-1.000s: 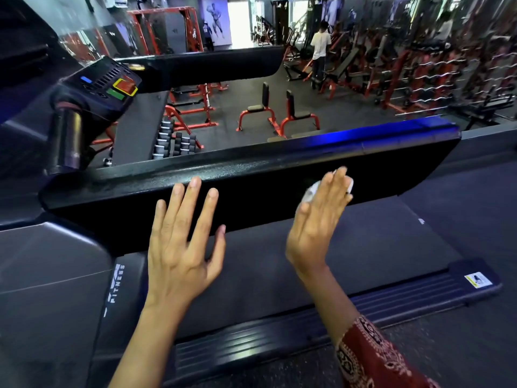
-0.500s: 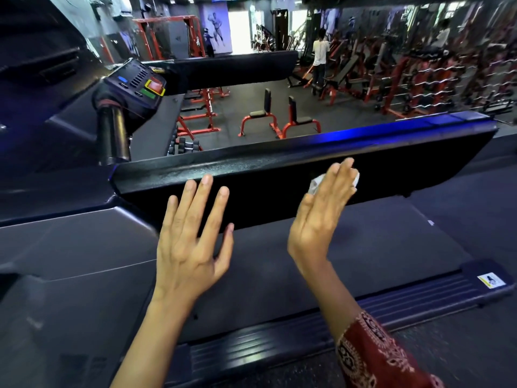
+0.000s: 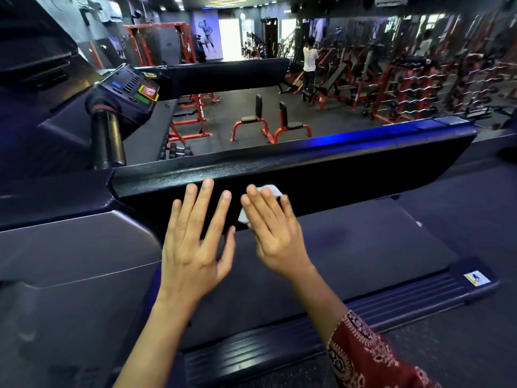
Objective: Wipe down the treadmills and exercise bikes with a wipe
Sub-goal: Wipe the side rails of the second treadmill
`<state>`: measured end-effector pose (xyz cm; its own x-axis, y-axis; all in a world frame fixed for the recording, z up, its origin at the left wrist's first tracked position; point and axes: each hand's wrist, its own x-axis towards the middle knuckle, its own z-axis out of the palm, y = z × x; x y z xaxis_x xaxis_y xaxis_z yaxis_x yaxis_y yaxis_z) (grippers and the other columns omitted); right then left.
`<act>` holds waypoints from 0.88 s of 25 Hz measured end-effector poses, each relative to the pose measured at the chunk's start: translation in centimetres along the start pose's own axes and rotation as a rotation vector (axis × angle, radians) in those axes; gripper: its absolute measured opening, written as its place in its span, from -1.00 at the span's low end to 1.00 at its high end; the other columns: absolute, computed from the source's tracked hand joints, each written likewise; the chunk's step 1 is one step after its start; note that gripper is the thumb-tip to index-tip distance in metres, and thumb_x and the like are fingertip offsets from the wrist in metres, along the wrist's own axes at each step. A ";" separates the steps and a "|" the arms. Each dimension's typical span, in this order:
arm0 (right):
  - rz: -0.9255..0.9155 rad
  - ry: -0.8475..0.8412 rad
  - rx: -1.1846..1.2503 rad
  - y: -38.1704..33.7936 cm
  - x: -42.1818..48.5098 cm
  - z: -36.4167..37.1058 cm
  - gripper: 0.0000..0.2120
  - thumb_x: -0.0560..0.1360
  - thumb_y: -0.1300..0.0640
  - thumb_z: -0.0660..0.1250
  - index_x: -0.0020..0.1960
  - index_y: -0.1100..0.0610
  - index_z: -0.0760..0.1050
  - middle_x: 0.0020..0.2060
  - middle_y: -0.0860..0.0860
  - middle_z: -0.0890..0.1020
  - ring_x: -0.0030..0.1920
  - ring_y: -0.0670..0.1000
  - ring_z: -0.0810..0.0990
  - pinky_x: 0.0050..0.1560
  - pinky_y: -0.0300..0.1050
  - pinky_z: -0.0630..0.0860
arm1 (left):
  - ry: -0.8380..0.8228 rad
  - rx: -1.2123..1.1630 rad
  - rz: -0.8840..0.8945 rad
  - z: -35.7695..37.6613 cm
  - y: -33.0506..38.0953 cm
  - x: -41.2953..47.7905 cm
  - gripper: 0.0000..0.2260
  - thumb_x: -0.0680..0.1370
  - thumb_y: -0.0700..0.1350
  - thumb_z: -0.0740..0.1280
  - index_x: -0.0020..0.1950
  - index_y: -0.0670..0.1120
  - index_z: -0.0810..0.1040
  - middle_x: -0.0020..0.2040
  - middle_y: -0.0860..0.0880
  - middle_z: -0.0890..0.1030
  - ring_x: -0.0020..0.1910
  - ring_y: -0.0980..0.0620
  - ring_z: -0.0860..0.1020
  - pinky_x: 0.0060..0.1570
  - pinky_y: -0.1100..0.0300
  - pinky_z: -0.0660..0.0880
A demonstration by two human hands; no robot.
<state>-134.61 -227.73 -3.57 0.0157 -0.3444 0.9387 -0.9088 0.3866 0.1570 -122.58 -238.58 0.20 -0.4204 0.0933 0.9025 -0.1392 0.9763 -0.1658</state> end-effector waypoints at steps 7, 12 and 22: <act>0.782 0.147 0.099 5.3 -2.1 -2.7 -0.49 0.69 -0.03 -0.19 0.56 0.12 -0.22 0.53 -0.08 -0.19 0.54 -0.07 -0.21 0.52 0.01 -0.22 | 0.007 -0.015 0.009 2.0 3.5 1.8 -0.51 0.51 -0.15 0.33 0.42 -0.17 0.32 0.44 -0.21 0.26 0.53 -0.06 0.06 0.49 -0.01 0.05; 0.132 -0.017 -0.077 6.4 -3.9 -2.2 -0.48 0.65 0.20 -0.04 0.57 0.11 -0.11 0.56 -0.04 -0.10 0.55 -0.03 -0.06 0.52 0.01 -0.14 | 0.033 -0.014 0.002 3.6 5.8 2.8 -0.53 0.53 -0.13 0.31 0.41 -0.20 0.34 0.42 -0.24 0.27 0.53 -0.07 0.07 0.48 -0.03 0.06; 0.345 0.078 -0.021 13.5 -6.6 -4.7 -0.51 0.69 0.13 -0.09 0.57 0.10 -0.15 0.56 -0.06 -0.13 0.55 -0.02 -0.10 0.52 0.04 -0.14 | 0.002 -0.028 0.008 7.1 12.1 5.4 -0.54 0.54 -0.13 0.30 0.42 -0.17 0.33 0.44 -0.22 0.26 0.53 -0.07 0.06 0.48 -0.04 0.06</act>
<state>-145.06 -216.19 -6.21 -0.2582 -0.1244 0.9580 -0.8574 0.4865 -0.1679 -132.88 -227.66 0.23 -0.4198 0.1018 0.9019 -0.1108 0.9805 -0.1623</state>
